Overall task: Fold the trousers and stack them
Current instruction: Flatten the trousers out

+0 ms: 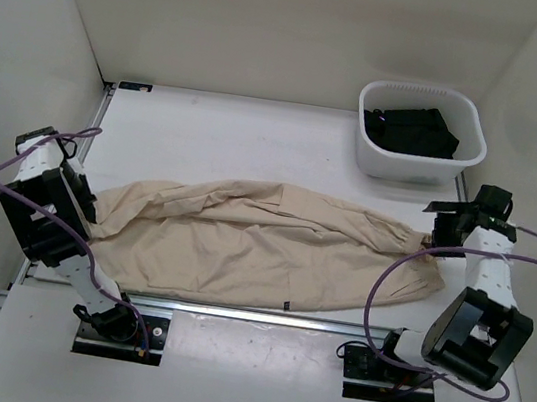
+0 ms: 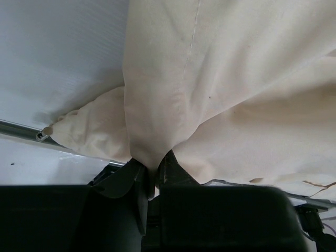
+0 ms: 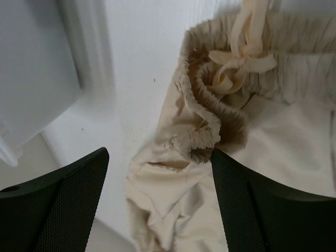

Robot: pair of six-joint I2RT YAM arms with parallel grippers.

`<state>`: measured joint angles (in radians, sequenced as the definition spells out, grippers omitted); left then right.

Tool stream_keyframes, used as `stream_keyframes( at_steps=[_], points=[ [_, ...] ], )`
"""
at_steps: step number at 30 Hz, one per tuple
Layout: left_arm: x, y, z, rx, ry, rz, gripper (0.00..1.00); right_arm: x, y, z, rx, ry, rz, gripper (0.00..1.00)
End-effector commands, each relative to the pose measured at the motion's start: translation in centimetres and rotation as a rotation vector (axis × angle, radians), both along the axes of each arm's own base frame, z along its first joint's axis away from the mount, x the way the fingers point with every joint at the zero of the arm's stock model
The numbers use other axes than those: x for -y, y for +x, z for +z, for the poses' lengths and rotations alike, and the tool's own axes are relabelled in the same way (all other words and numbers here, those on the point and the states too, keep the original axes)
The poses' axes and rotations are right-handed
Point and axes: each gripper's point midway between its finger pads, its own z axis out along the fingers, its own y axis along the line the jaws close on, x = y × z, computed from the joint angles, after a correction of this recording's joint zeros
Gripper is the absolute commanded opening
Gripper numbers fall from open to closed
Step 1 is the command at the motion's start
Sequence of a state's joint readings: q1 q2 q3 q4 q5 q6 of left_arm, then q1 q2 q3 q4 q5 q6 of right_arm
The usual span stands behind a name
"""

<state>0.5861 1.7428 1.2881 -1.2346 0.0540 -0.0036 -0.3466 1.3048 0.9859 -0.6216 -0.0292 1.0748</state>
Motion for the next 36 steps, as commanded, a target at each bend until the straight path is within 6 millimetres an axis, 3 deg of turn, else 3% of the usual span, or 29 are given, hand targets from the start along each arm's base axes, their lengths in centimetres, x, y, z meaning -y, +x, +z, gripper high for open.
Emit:
stream_keyframes(
  at_steps=[1, 2, 7, 9, 13, 15, 16, 18, 21, 23, 24, 27, 36],
  points=[
    [-0.3, 0.9, 1.4, 0.091, 0.028, 0.006, 0.14, -2.3, 3.0, 0.1, 0.085, 0.261, -0.13, 0.83],
    [-0.3, 0.9, 1.4, 0.091, 0.028, 0.006, 0.14, -2.4, 3.6, 0.5, 0.092, 0.295, -0.154, 0.83],
    [0.0, 1.1, 1.4, 0.103, 0.01, 0.007, 0.14, -4.3, 2.7, 0.9, 0.009, 0.337, -0.14, 0.83],
    [0.2, 1.2, 1.4, 0.109, 0.001, 0.007, 0.14, -4.2, 1.7, -0.4, -0.025, 0.364, -0.187, 0.83],
    [0.2, 1.2, 1.2, 0.101, -0.004, 0.007, 0.14, -5.5, 0.6, -0.9, -0.081, 0.444, -0.174, 0.83],
    [0.0, 1.4, 1.4, 0.109, 0.001, 0.007, 0.14, -5.2, 0.0, 0.5, -0.057, 0.408, -0.142, 0.82],
    [0.0, 1.4, 1.4, 0.109, 0.001, 0.007, 0.14, -5.4, -1.3, 0.6, -0.103, 0.392, -0.138, 0.82],
    [0.0, 1.4, 1.6, 0.117, 0.006, 0.007, 0.14, -3.8, -2.3, 2.5, -0.089, 0.31, -0.127, 0.82],
    [0.2, 1.5, 1.6, 0.123, -0.003, 0.007, 0.14, -3.4, -4.3, 3.9, -0.093, 0.27, -0.136, 0.82],
    [0.3, 1.6, 1.7, 0.128, -0.01, 0.007, 0.14, -3.7, -3.6, 4.5, -0.035, 0.293, -0.145, 0.82],
    [0.3, 1.6, 1.4, 0.12, -0.015, 0.008, 0.14, -4.0, -3.6, 3.3, -0.043, 0.338, -0.177, 0.82],
    [0.3, 1.6, 1.4, 0.12, -0.015, 0.008, 0.14, -3.9, -1.4, 2.3, -0.008, 0.361, -0.201, 0.82],
    [-0.1, 1.4, 1.5, 0.121, -0.013, 0.026, 0.14, -2.1, 2.2, -1.7, -0.113, 0.35, -0.24, 0.82]
  ],
)
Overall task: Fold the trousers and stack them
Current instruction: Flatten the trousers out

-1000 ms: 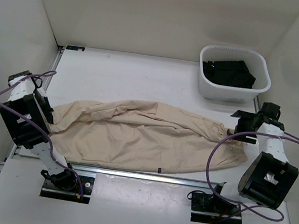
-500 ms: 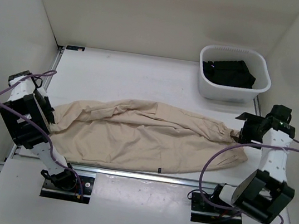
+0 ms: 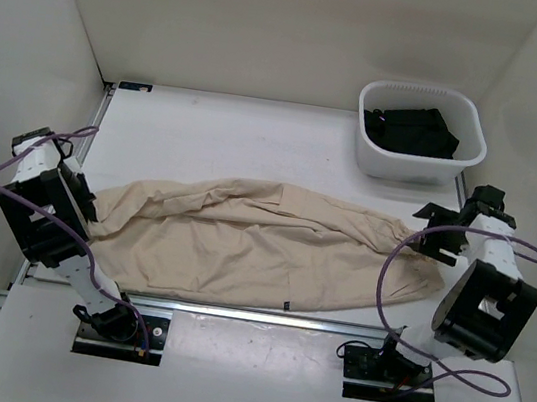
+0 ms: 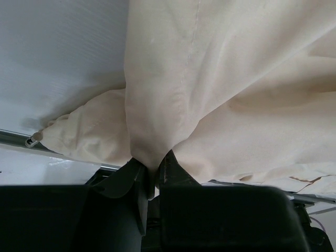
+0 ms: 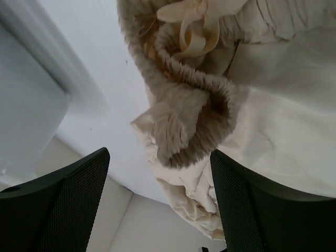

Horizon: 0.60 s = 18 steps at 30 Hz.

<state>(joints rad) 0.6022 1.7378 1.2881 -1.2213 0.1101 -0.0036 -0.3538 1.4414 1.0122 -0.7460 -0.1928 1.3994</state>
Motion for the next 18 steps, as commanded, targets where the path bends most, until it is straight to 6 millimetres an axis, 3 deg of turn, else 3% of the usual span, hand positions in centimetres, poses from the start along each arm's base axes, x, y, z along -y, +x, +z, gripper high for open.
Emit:
stream_keyframes(
  at_steps=[1, 4, 6, 7, 8, 10, 11, 14, 15, 16, 17, 18],
  points=[
    [-0.6, 0.6, 1.3, 0.075, 0.024, 0.017, 0.14, 0.9, 2.5, -0.1, 0.014, -0.001, -0.019, 0.82],
    [-1.1, 1.0, 1.6, 0.08, 0.04, 0.017, 0.14, 0.9, 2.4, -1.6, -0.027, 0.008, -0.002, 0.75],
    [-1.6, 0.9, 1.9, 0.076, 0.053, 0.026, 0.14, 1.2, 2.3, -2.2, -0.035, 0.008, -0.003, 0.59],
    [-2.2, 1.3, 2.4, 0.094, 0.067, 0.037, 0.14, 1.0, 1.9, -2.9, -0.054, 0.016, -0.003, 0.48],
    [-2.4, 1.5, 2.7, 0.104, 0.074, 0.037, 0.14, 1.3, 1.8, -2.9, -0.052, 0.01, 0.002, 0.25],
    [-3.7, 2.3, 3.8, 0.143, 0.104, 0.055, 0.14, 1.3, 1.2, -3.4, -0.068, 0.016, 0.033, 0.04],
    [-4.0, 2.7, 4.3, 0.16, 0.117, 0.055, 0.14, 1.8, 0.8, -3.5, -0.074, 0.013, 0.034, 0.0],
    [-6.0, 4.8, 6.7, 0.236, 0.174, 0.064, 0.14, 3.3, 1.6, -2.2, 0.003, -0.037, 0.126, 0.0],
    [-6.4, 5.3, 7.3, 0.246, 0.182, 0.064, 0.14, 3.8, 1.7, -1.9, 0.036, -0.076, 0.218, 0.0],
    [-7.2, 6.6, 9.4, 0.303, 0.211, 0.062, 0.14, 3.9, 3.4, 0.0, 0.112, -0.09, 0.296, 0.0],
    [-7.5, 7.3, 10.6, 0.333, 0.216, 0.06, 0.14, 4.4, 3.8, 1.0, 0.137, -0.105, 0.36, 0.0],
    [-7.9, 7.8, 11.5, 0.351, 0.229, 0.06, 0.14, 4.7, 4.1, 1.3, 0.171, -0.157, 0.524, 0.0]
  ],
)
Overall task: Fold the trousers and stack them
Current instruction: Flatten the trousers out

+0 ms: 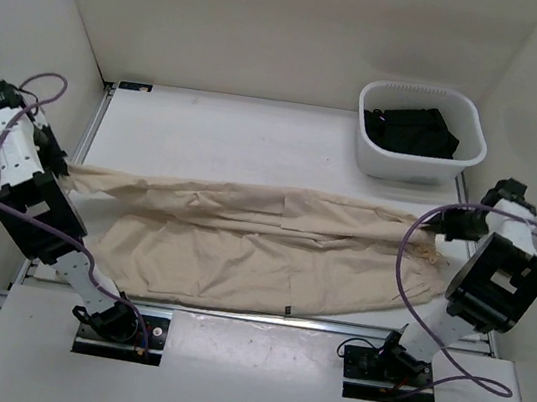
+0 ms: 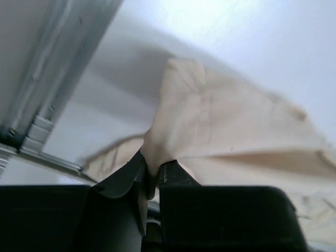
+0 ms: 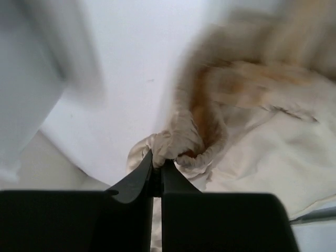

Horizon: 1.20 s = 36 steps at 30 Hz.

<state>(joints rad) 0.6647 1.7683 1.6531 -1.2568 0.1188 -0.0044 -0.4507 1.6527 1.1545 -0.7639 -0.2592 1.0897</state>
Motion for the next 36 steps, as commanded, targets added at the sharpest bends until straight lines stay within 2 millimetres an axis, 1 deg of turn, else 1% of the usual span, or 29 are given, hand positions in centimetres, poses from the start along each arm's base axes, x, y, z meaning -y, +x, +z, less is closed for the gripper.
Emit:
stream_keyframes(
  at_steps=[1, 3, 4, 5, 6, 7, 8, 9, 10, 11, 12, 13, 14, 15, 16, 17, 20, 21, 25, 27, 28, 29, 30, 31, 32, 33, 34, 35, 36],
  points=[
    [-1.9, 2.8, 6.2, 0.163, 0.098, -0.007, 0.14, 1.8, 3.3, 6.2, 0.233, -0.149, 0.407, 0.0],
    [-2.0, 2.9, 8.2, 0.204, 0.131, -0.008, 0.14, 2.5, 2.7, 8.1, 0.279, -0.263, 0.57, 0.0],
    [-1.9, 2.3, 8.5, 0.192, 0.145, -0.001, 0.14, 3.6, 1.9, 8.7, 0.273, -0.308, 0.568, 0.0],
    [-1.7, 1.4, 8.0, 0.163, 0.149, 0.007, 0.14, 4.2, 0.4, 8.0, 0.241, -0.32, 0.555, 0.0],
    [-1.4, 0.4, 7.4, 0.134, 0.152, 0.014, 0.14, 4.6, -0.9, 8.9, 0.255, -0.353, 0.516, 0.0],
    [-1.1, -1.4, 7.6, 0.118, 0.176, 0.036, 0.14, 5.7, -2.3, 8.5, 0.25, -0.341, 0.446, 0.0],
    [0.0, -3.8, 4.5, 0.027, 0.121, 0.05, 0.14, 5.6, -3.4, 7.8, 0.243, -0.321, 0.407, 0.0],
    [0.9, -5.2, 3.3, -0.011, 0.104, 0.052, 0.14, 5.5, -4.5, 7.7, 0.252, -0.332, 0.371, 0.0],
    [1.4, -6.9, 2.2, -0.051, 0.089, 0.068, 0.14, 4.2, -6.5, 5.1, 0.192, -0.263, 0.346, 0.0],
    [2.0, -8.7, 1.7, -0.081, 0.099, 0.085, 0.14, 4.0, -7.6, 4.0, 0.15, -0.262, 0.332, 0.0],
    [3.8, -11.1, -1.0, -0.166, 0.042, 0.08, 0.14, 4.6, -9.1, 3.1, 0.092, -0.301, 0.31, 0.0],
    [4.1, -11.9, -1.9, -0.171, 0.037, 0.095, 0.14, 4.1, -10.9, 1.0, 0.032, -0.269, 0.268, 0.0],
    [4.3, -13.0, -2.1, -0.171, 0.052, 0.115, 0.14, 4.0, -11.6, 0.4, 0.025, -0.263, 0.24, 0.0],
    [5.3, -14.0, -3.5, -0.203, 0.025, 0.112, 0.14, 4.2, -11.6, -0.3, 0.037, -0.257, 0.213, 0.0],
    [5.5, -14.5, -3.7, -0.207, 0.02, 0.122, 0.14, 3.9, -11.4, -0.6, 0.066, -0.239, 0.197, 0.0],
    [5.5, -14.5, -3.7, -0.198, 0.028, 0.123, 0.14, 2.8, -10.8, -0.6, 0.118, -0.184, 0.198, 0.0],
    [6.2, -14.3, -3.5, -0.184, -0.011, 0.115, 0.14, 2.7, -9.9, -0.1, 0.156, -0.175, 0.213, 0.0],
    [7.0, -14.4, -3.4, -0.195, -0.059, 0.109, 0.14, 3.1, -10.2, -0.2, 0.129, -0.2, 0.216, 0.0],
    [7.2, -14.8, -4.3, -0.223, -0.071, 0.109, 0.14, 2.5, -11.1, -0.9, 0.094, -0.192, 0.214, 0.0],
    [7.2, -13.8, -3.8, -0.173, -0.08, 0.104, 0.14, 2.6, -11.4, -1.3, 0.072, -0.195, 0.203, 0.0],
    [6.2, -12.2, -2.0, -0.103, -0.049, 0.102, 0.14, 2.4, -11.3, -1.3, 0.073, -0.194, 0.214, 0.0],
    [5.7, -10.9, -0.9, -0.054, -0.042, 0.097, 0.14, 3.0, -10.9, -0.8, 0.08, -0.221, 0.21, 0.0],
    [5.2, -9.6, 0.1, -0.017, -0.052, 0.09, 0.14, 2.5, -10.7, -0.8, 0.068, -0.225, 0.243, 0.0],
    [4.6, -6.4, 3.5, 0.109, -0.024, 0.042, 0.14, 2.8, -10.8, -1.0, 0.035, -0.246, 0.262, 0.0],
    [4.5, -4.7, 4.9, 0.163, -0.022, 0.013, 0.14, 3.0, -10.4, -0.9, 0.027, -0.264, 0.274, 0.0],
    [4.5, -3.1, 6.2, 0.211, -0.026, -0.014, 0.14, 2.8, -9.9, -0.7, 0.027, -0.28, 0.304, 0.0],
    [5.0, -0.9, 6.4, 0.23, -0.065, -0.063, 0.14, 3.1, -9.1, -0.2, 0.025, -0.293, 0.316, 0.0],
    [4.1, 1.4, 8.5, 0.293, -0.016, -0.094, 0.14, 3.3, -8.4, 0.2, 0.029, -0.304, 0.312, 0.0],
    [4.0, 2.9, 8.8, 0.301, -0.012, -0.118, 0.14, 3.0, -7.7, 0.6, 0.03, -0.312, 0.327, 0.0]
  ],
)
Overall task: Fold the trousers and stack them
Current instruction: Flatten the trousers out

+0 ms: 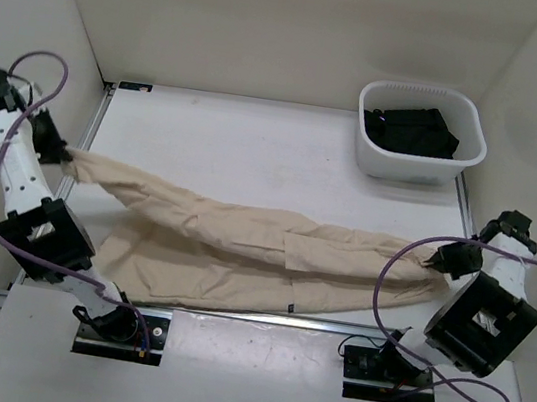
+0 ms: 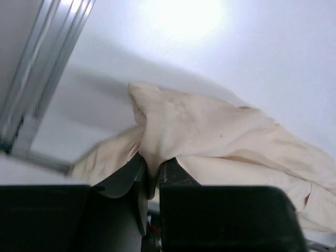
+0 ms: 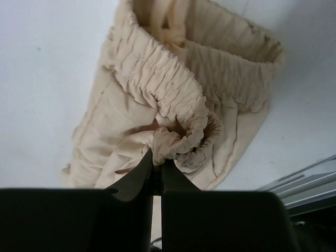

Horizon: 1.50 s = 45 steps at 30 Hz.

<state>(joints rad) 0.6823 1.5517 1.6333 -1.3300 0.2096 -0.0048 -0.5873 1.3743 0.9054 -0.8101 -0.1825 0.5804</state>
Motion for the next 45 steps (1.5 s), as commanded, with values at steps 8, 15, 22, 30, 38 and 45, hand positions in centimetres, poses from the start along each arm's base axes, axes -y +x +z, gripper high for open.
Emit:
stream_keyframes(
  at_steps=[8, 15, 22, 30, 38, 45],
  points=[
    [-1.6, 16.2, -6.5, -0.022, 0.024, -0.205, 0.17, 4.4, 11.5, 6.3, 0.107, -0.157, -0.015, 0.0],
    [0.5, 12.0, -8.6, -0.136, -0.078, -0.204, 1.0, 3.1, 16.9, 3.7, 0.062, -0.016, 0.078, 0.22],
    [7.4, -2.6, -11.6, -0.267, -0.118, -0.196, 0.83, 0.4, 18.7, 5.9, 0.102, -0.075, 0.293, 0.6],
    [9.3, -11.3, -19.9, -0.564, -0.14, -0.194, 0.59, -0.8, 17.2, 10.9, 0.097, -0.403, 0.443, 0.72],
    [7.8, -11.1, -21.6, -0.593, -0.037, -0.203, 0.82, -8.3, 13.5, 13.0, 0.159, -0.653, 0.668, 0.72],
    [9.0, -11.8, -23.4, -0.555, -0.053, -0.214, 0.14, -17.1, 8.7, 6.3, 0.192, -0.569, 0.844, 0.73]
  ],
)
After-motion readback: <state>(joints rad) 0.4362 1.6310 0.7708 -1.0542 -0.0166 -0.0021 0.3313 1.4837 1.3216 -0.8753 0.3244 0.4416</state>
